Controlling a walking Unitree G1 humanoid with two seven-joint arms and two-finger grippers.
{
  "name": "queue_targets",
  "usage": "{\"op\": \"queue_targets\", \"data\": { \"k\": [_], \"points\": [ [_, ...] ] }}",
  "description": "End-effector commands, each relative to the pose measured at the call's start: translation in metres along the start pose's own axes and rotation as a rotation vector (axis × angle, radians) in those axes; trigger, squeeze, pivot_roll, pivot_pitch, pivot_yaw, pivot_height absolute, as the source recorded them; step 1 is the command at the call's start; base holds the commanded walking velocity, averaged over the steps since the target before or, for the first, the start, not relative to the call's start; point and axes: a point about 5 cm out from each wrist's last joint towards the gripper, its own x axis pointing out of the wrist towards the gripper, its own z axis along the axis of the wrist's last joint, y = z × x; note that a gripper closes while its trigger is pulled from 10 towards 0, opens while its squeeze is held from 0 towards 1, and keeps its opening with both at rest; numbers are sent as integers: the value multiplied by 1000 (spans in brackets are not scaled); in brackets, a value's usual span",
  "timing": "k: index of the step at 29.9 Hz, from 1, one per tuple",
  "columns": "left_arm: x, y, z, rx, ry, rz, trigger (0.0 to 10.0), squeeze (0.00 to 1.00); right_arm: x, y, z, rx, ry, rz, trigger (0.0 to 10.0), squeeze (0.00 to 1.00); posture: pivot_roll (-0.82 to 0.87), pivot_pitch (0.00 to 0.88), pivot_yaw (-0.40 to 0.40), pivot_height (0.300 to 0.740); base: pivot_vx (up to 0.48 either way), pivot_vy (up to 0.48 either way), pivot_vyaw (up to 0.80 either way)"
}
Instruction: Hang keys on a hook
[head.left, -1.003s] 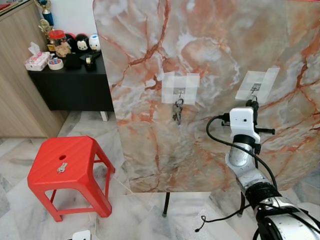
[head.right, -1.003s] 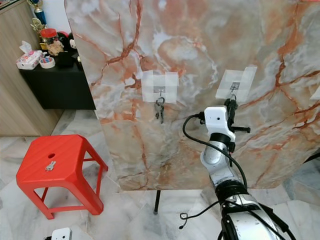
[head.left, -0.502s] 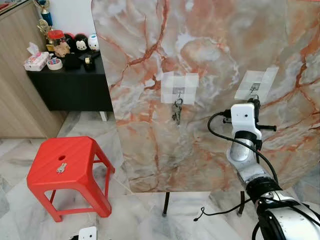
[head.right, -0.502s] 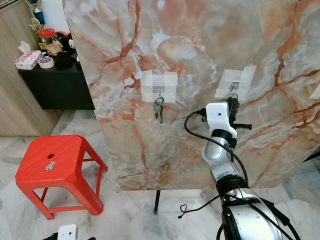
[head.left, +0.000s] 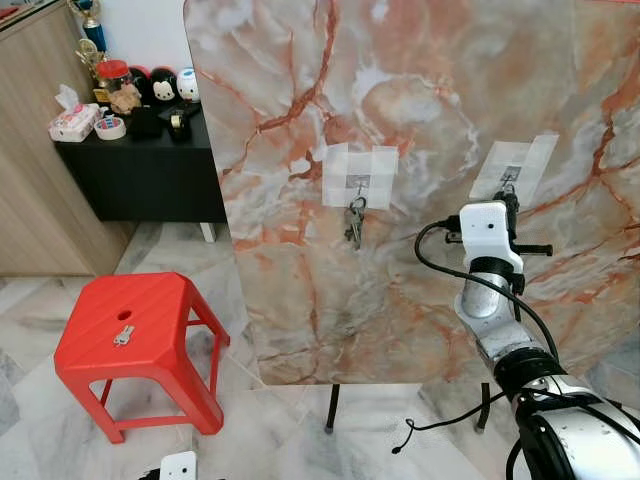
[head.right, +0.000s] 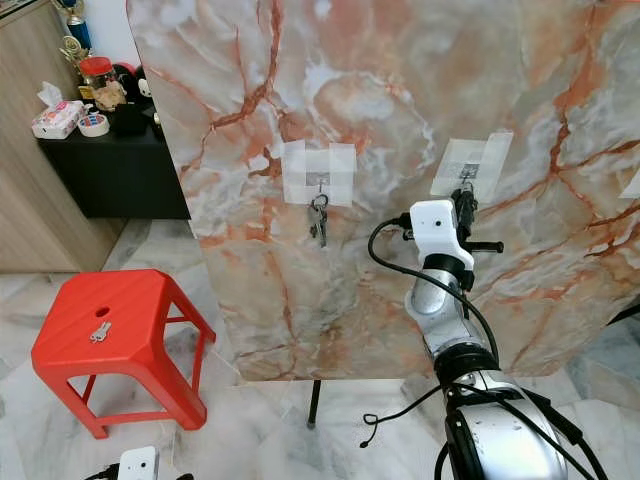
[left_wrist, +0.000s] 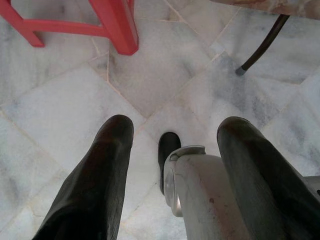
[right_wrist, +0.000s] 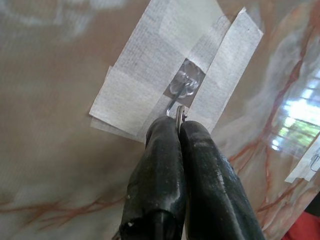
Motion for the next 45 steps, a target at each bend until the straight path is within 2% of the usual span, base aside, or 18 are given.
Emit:
{"op": "queue_targets", "data": {
  "k": [1, 8, 17, 24, 26, 31, 32, 33, 34, 35, 36, 41, 45],
  "points": [
    [0, -4, 0, 14, -9, -8, 10000, 0, 7, -3, 6, -7, -4, -3, 10000, 0, 91, 47, -34, 740, 0, 0, 0],
    [-1, -3, -2, 12, -11, -7, 10000, 0, 8, -3, 6, -15, -2, 14, 10000, 0, 91, 49, -35, 740, 0, 0, 0],
    [-4, 11, -7, 10, 2, 5, 10000, 0, 9, -2, 6, -4, 13, 28, 10000, 0, 93, 49, -35, 740, 0, 0, 0],
    [-6, 7, -9, 14, -13, -1, 10000, 0, 7, 1, 6, 11, 12, 55, 10000, 0, 93, 49, -35, 740, 0, 0, 0],
    [-6, 4, -8, 16, -24, -6, 10000, 0, 6, 3, 4, 27, 32, 71, 10000, 1000, 93, 49, -35, 740, 0, 0, 0],
    [-5, 0, -5, 17, -35, -11, 10000, 0, 6, 3, 4, 26, 28, 78, 10000, 980, 92, 51, -35, 740, 0, 0, 0],
    [-4, 0, -5, 18, -37, -11, 10000, 0, 5, 3, 4, 27, 25, 76, 10000, 824, 92, 51, -35, 740, 0, 0, 0],
    [-4, 0, -5, 19, -37, -11, 10000, 0, 5, 3, 4, 27, 24, 76, 10000, 824, 92, 51, -35, 740, 0, 0, 0],
    [-4, 0, -5, 19, -37, -12, 10000, 0, 5, 3, 4, 29, 21, 75, 10000, 90, 92, 51, -35, 740, 0, 0, 0],
    [-4, 0, -4, 19, -37, -12, 10000, 0, 5, 3, 4, 42, 13, 73, 10000, 90, 92, 51, -35, 740, 0, 0, 0],
    [-4, 0, -4, 19, -37, -13, 10000, 0, 4, 4, 5, 55, 2, 79, 10000, 0, 92, 51, -35, 740, 0, 0, 0],
    [-3, 0, -3, 20, -33, -13, 10000, 0, -1, 7, 9, 151, -31, 106, 10000, 0, 94, 52, -33, 740, 0, 0, 0],
    [-2, -2, -2, 21, -28, -12, 10000, 0, -6, 9, 9, 185, -59, 120, 10000, 0, 94, 52, -33, 740, 0, 0, 0]
  ]
}}
